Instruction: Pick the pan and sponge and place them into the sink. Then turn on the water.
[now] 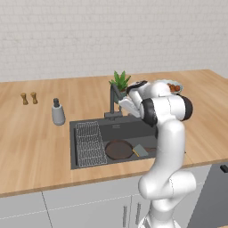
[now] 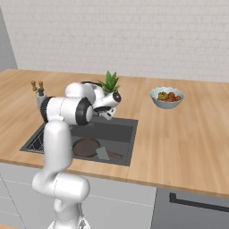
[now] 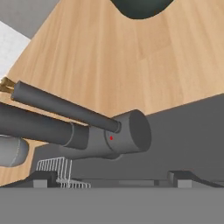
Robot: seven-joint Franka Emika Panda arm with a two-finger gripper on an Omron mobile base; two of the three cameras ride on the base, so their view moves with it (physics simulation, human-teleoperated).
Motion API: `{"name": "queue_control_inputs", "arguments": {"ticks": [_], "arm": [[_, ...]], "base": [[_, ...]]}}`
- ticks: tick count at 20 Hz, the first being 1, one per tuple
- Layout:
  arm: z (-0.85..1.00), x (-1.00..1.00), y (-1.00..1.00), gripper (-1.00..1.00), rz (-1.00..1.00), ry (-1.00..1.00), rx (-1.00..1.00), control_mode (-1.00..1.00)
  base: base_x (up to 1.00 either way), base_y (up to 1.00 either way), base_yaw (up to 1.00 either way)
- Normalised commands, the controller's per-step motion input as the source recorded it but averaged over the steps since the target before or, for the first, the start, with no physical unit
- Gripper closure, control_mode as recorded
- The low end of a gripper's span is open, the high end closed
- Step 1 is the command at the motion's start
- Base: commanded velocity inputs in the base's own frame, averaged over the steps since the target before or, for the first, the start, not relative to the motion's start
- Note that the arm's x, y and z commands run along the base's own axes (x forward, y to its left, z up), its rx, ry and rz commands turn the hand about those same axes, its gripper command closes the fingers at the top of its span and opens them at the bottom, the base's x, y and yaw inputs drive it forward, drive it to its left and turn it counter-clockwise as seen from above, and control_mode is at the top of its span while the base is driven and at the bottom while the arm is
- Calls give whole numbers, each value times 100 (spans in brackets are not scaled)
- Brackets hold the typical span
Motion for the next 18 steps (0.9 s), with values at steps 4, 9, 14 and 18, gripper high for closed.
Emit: {"name": "queue_control_inputs", "arguments": {"ticks": [4, 9, 14, 18], "arm": [[-10, 25, 1, -100, -4, -1, 0, -100], [-5, 10, 6, -100, -1, 0, 0, -100], [-7, 24, 0, -100, -3, 0, 0, -100], [-12, 23, 0, -100, -3, 0, 0, -100]], "base": [[0, 0, 0], [0, 0, 0], [0, 0, 0], [0, 0, 0]]}}
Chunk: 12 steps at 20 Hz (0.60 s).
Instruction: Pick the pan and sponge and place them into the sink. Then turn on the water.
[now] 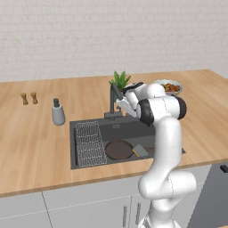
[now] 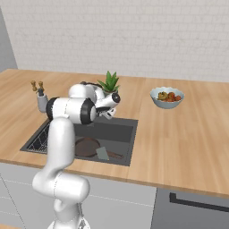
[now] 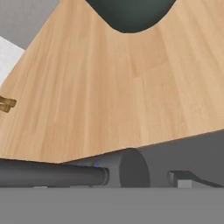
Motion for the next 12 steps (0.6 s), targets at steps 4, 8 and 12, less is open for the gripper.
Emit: {"name": "queue_control_inputs", "arguments": {"ticks": [4, 8, 12], "arm": [[-13, 25, 0, -100, -3, 0, 0, -100], [-12, 22, 0, -100, -3, 0, 0, -100], [-13, 18, 0, 100, -2, 0, 0, -100]], "base": [[0, 0, 0], [0, 0, 0], [0, 0, 0]]}}
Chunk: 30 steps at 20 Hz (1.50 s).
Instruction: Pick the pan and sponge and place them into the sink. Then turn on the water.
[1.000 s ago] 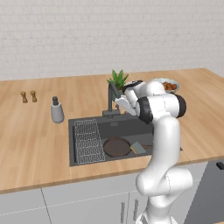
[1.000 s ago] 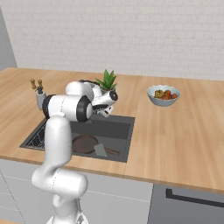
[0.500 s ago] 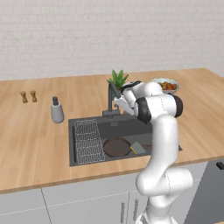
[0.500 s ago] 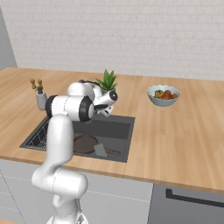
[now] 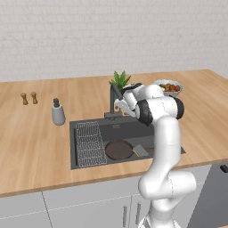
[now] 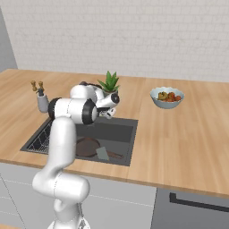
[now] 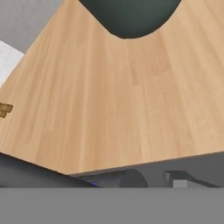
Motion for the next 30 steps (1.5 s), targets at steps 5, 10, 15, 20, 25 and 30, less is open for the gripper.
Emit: {"name": "queue_control_inputs", "arguments": {"ticks": [5, 10, 15, 20, 25, 30], "arm": [[-13, 22, 0, 100, -3, 0, 0, -100], [-3, 33, 0, 100, -4, 1, 7, -100], [0, 36, -6, 100, -4, 7, 21, -100], [0, 35, -17, 100, -4, 15, 28, -100], [0, 21, -15, 100, -3, 10, 22, -100], [-1, 15, -13, 100, -1, 7, 16, -100]], "base": [[0, 0, 0], [0, 0, 0], [0, 0, 0], [0, 0, 0], [0, 0, 0], [0, 0, 0]]}}
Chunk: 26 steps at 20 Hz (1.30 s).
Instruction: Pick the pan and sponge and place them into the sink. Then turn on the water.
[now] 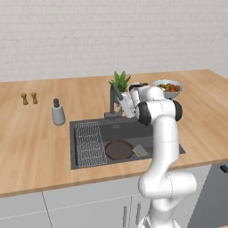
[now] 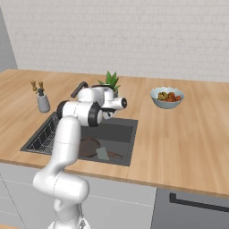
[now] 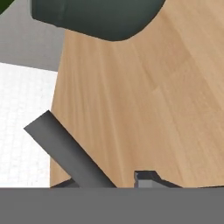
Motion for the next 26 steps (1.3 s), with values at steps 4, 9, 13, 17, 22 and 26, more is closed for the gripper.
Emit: {"name": "queue_control_inputs", "arguments": {"ticks": [4, 9, 13, 17, 22, 26], "arm": [[-4, 12, -12, 100, -1, 6, 11, -100], [-7, 8, -7, 100, 0, 6, 4, -100], [-11, 2, -4, 100, 0, 4, 0, -100], [-37, 0, -10, 100, -3, 11, 1, -100], [-76, 0, -40, 100, -9, 24, 0, -100], [-93, 0, -60, 100, -13, 32, 4, -100]], "base": [[0, 0, 0], [0, 0, 0], [0, 0, 0], [0, 0, 0], [0, 0, 0], [0, 0, 0]]}}
